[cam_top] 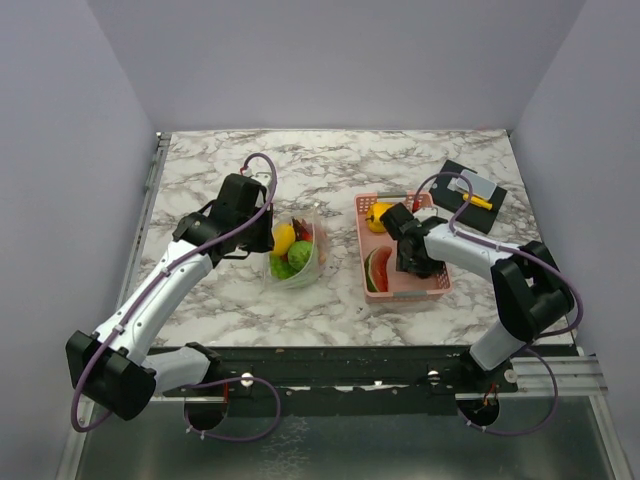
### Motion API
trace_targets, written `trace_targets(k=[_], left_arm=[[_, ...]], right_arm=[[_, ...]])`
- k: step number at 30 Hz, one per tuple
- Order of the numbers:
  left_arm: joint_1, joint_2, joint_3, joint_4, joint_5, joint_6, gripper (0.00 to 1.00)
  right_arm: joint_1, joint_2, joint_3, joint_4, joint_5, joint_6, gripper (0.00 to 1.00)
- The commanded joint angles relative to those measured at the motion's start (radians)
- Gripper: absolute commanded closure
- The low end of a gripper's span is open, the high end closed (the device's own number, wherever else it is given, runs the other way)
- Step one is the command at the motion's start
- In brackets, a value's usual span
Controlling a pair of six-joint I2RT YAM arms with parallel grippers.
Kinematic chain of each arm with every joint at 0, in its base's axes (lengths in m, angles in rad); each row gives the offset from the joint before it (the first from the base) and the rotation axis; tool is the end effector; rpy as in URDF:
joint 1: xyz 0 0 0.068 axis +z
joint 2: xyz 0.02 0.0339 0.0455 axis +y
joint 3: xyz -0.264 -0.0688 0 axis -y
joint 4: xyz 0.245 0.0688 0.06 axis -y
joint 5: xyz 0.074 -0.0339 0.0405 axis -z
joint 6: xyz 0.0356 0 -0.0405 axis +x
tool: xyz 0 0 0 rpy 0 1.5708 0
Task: Place the food in the zip-top bag and seal the zipper
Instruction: Pick up the fake vegetable from the bin.
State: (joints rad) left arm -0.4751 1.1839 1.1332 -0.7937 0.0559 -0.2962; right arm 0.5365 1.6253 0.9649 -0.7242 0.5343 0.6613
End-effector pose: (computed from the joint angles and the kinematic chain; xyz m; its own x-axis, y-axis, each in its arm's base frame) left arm 0.2133 -0.1120 0.3236 -0.7788 0.0729 -0.6231 0.2743 0.9328 -0.2338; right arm 0.2534 0.1296 0.1714 -0.8870 0.0875 -0.4534 0.2355 0.9303 -0.2813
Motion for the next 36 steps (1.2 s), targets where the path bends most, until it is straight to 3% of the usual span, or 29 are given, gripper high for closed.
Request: trace_targets(k=[1,15,18,27,36], left_arm=[[0.002,-0.022,0.026,-0.015,-0.013,0.010,1.00],[0.002,-0.025,0.034,-0.021,-0.012,0.003,1.00],[0.003,-0.023,0.041,-0.025,-0.013,0.003,1.00],[0.003,-0.014,0.064,-0.032,-0.025,0.005,1.00],[0.003,0.004,0.093,-0.033,-0.027,0.006,1.00]], right_arm=[[-0.007,0.011,-0.021,0.051,0.049,0.007,0.35],[-0.012,-0.056,-0.047,0.058,0.072,-0.013,0.94],[-0.012,-0.102,-0.031,0.035,0.051,-0.020,0.99],[-0.011,-0.259,0.066,-0.055,-0.062,-0.073,0.99],[-0.011,-0.423,0.180,-0.063,-0.390,-0.226,0.99]])
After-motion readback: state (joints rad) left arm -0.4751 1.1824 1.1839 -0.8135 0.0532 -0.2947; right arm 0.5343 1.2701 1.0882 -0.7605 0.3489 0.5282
